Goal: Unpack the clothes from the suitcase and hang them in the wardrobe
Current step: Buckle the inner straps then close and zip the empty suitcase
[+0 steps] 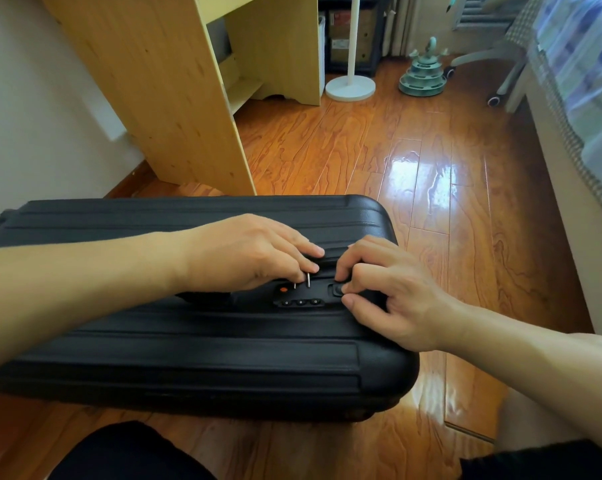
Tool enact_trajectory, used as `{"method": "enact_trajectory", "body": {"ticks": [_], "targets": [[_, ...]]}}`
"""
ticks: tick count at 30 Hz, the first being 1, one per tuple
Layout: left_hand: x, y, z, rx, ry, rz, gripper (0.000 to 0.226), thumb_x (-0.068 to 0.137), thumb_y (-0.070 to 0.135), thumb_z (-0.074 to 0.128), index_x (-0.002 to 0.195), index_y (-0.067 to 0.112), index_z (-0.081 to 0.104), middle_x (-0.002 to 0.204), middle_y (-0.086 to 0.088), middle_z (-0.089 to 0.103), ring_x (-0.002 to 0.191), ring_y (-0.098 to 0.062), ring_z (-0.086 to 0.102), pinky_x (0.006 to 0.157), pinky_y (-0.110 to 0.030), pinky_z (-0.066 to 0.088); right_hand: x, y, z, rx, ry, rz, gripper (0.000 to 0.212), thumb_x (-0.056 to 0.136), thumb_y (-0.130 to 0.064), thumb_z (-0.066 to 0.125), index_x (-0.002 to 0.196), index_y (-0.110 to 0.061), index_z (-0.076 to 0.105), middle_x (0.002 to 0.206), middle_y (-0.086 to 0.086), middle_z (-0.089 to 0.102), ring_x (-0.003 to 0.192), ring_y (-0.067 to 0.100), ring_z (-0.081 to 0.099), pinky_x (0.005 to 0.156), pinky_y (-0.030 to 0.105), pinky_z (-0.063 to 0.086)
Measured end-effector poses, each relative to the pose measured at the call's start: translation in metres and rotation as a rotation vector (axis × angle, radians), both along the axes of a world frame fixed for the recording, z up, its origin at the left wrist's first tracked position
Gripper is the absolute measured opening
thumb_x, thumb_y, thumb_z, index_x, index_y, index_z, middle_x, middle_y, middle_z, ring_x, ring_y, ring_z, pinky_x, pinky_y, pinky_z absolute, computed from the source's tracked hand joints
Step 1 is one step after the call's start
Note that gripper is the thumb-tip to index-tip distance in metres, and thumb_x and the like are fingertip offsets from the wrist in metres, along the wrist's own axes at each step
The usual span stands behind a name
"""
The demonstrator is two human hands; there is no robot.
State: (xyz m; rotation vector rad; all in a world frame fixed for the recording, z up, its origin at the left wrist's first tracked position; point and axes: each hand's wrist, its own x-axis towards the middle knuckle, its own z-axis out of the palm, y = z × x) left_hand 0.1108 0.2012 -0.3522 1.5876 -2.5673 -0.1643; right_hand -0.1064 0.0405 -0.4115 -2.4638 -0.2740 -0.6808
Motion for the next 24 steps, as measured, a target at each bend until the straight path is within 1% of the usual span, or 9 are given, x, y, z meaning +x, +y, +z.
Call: {"method": "enact_trajectory", "body": {"ticks": [4, 10, 12, 14, 16, 17, 19, 21, 24], "targets": [[0.000, 0.004, -0.006, 0.025, 0.033, 0.054, 0.034, 0.105, 0.022, 0.047, 0.107, 0.008, 0.077, 0.129, 0.000, 0.070, 0.136, -0.014, 0.053, 0.109, -0.035, 0.048, 0.000, -0.002, -0.001, -0.016, 0.007, 0.013, 0.012, 0.087, -0.011, 0.067, 0.075, -0.009, 0.066, 0.098, -0.002, 0.062, 0.084, 0.019, 0.054, 0.076, 0.040, 0.043], [-0.002, 0.012, -0.011, 0.036, 0.096, 0.155, 0.025, 0.103, 0.018, 0.052, 0.109, 0.008, 0.074, 0.133, 0.002, 0.067, 0.141, -0.010, 0.047, 0.115, -0.035, 0.042, 0.001, -0.004, 0.000, -0.016, 0.006, 0.017, 0.011, 0.087, -0.010, 0.066, 0.076, -0.009, 0.067, 0.099, -0.001, 0.062, 0.084, 0.019, 0.054, 0.077, 0.039, 0.043], [-0.003, 0.012, -0.012, 0.041, 0.087, 0.178, 0.027, 0.104, 0.024, 0.050, 0.111, 0.011, 0.073, 0.135, 0.005, 0.066, 0.141, -0.008, 0.047, 0.115, -0.035, 0.043, 0.002, -0.003, 0.000, -0.012, 0.001, 0.015, 0.011, 0.087, -0.011, 0.066, 0.076, -0.009, 0.067, 0.098, -0.001, 0.062, 0.084, 0.019, 0.054, 0.077, 0.039, 0.043], [-0.005, 0.013, -0.012, 0.070, 0.134, 0.267, 0.030, 0.102, 0.036, 0.050, 0.114, 0.014, 0.067, 0.139, 0.008, 0.063, 0.137, -0.001, 0.049, 0.110, -0.032, 0.046, 0.003, -0.003, 0.000, -0.008, -0.001, 0.013, 0.012, 0.087, -0.012, 0.064, 0.076, -0.009, 0.067, 0.098, -0.001, 0.062, 0.084, 0.019, 0.053, 0.077, 0.038, 0.043], [-0.007, 0.014, -0.010, 0.069, 0.208, 0.360, 0.044, 0.096, 0.048, 0.045, 0.120, 0.013, 0.058, 0.139, 0.013, 0.062, 0.130, 0.008, 0.052, 0.104, -0.028, 0.049, 0.003, -0.003, 0.000, -0.004, -0.004, 0.008, 0.012, 0.087, -0.013, 0.064, 0.076, -0.009, 0.067, 0.098, -0.001, 0.061, 0.083, 0.019, 0.053, 0.076, 0.039, 0.043], [-0.007, 0.013, -0.009, 0.061, 0.214, 0.366, 0.049, 0.096, 0.050, 0.043, 0.125, 0.013, 0.057, 0.139, 0.014, 0.062, 0.128, 0.008, 0.053, 0.103, -0.027, 0.049, 0.003, -0.003, -0.001, -0.004, -0.005, 0.006, 0.012, 0.087, -0.013, 0.064, 0.076, -0.009, 0.067, 0.098, -0.001, 0.061, 0.083, 0.019, 0.053, 0.076, 0.039, 0.043], [-0.006, 0.012, -0.008, 0.040, 0.156, 0.319, 0.046, 0.102, 0.044, 0.045, 0.136, 0.016, 0.060, 0.140, 0.010, 0.062, 0.131, -0.001, 0.055, 0.107, -0.029, 0.047, 0.003, -0.003, -0.001, -0.005, -0.009, 0.006, 0.013, 0.087, -0.013, 0.063, 0.076, -0.008, 0.067, 0.098, -0.001, 0.062, 0.083, 0.019, 0.053, 0.076, 0.039, 0.043], [-0.003, 0.010, -0.011, 0.015, 0.069, 0.217, 0.039, 0.105, 0.028, 0.047, 0.139, 0.017, 0.062, 0.142, 0.002, 0.061, 0.136, -0.012, 0.053, 0.113, -0.035, 0.044, 0.004, -0.003, -0.001, -0.004, -0.011, 0.005, 0.014, 0.087, -0.013, 0.062, 0.075, -0.008, 0.067, 0.098, 0.000, 0.062, 0.083, 0.019, 0.053, 0.077, 0.039, 0.043], [0.000, 0.008, -0.013, -0.017, 0.003, 0.127, 0.037, 0.104, 0.018, 0.049, 0.138, 0.015, 0.063, 0.140, 0.002, 0.062, 0.141, -0.014, 0.048, 0.117, -0.039, 0.040, 0.005, -0.004, -0.001, -0.006, -0.004, 0.000, 0.015, 0.088, -0.013, 0.061, 0.075, -0.008, 0.067, 0.098, 0.000, 0.062, 0.083, 0.019, 0.053, 0.077, 0.039, 0.042]]}}
